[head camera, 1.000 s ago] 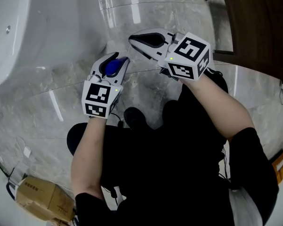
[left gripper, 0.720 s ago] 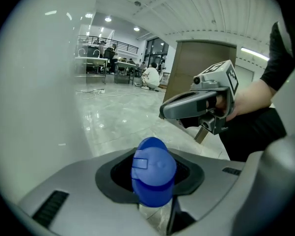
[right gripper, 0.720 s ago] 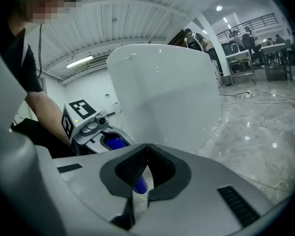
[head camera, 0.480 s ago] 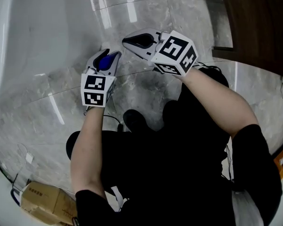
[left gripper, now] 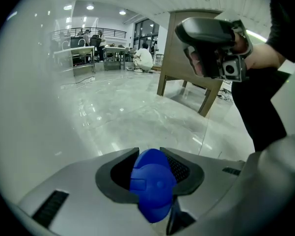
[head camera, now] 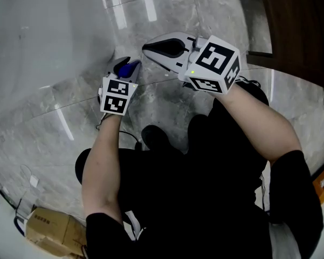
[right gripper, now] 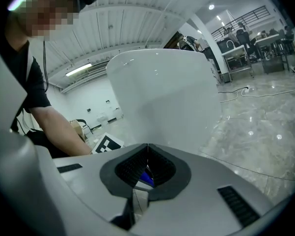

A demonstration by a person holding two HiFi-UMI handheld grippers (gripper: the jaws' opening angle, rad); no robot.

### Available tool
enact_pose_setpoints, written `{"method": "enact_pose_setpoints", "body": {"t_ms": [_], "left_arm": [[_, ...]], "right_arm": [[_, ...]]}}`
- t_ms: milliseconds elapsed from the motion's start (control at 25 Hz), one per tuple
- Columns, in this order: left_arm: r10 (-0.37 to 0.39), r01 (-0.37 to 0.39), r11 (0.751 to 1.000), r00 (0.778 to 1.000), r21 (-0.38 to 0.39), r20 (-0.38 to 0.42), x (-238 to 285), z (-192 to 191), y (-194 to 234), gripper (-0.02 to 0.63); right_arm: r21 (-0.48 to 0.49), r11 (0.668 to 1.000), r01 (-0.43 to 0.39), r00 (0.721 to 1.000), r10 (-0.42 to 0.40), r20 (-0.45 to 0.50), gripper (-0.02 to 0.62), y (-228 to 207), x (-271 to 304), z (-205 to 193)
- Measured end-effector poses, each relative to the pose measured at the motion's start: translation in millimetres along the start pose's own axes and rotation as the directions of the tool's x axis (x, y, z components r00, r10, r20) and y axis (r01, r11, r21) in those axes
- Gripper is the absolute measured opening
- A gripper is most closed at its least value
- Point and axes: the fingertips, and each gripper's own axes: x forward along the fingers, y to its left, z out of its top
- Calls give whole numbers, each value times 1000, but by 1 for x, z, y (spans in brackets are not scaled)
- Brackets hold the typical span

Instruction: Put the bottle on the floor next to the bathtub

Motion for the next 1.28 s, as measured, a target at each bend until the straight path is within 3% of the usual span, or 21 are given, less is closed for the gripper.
{"method": "enact_pose_setpoints", "body": {"t_ms": [280, 560, 880, 1280], "left_arm": [[0, 4, 999, 997, 43, -78, 16, -18, 2, 141], [-6, 11, 998, 996, 59, -88, 20, -17, 1, 130], [-36, 44, 995, 996, 90, -80, 29, -7, -11, 133], [-58, 58, 995, 998, 85, -6, 22, 18, -20, 173]], "right_arm": [[-9, 1000, 8, 1000, -8, 0, 29, 0, -4, 0], [-16, 1000, 8, 1000, -8, 2, 29, 5, -6, 1], [-28, 999, 21, 1000, -21, -7, 29, 6, -14, 2], [-47, 998, 33, 999, -34, -5, 29, 2, -20, 0]]}}
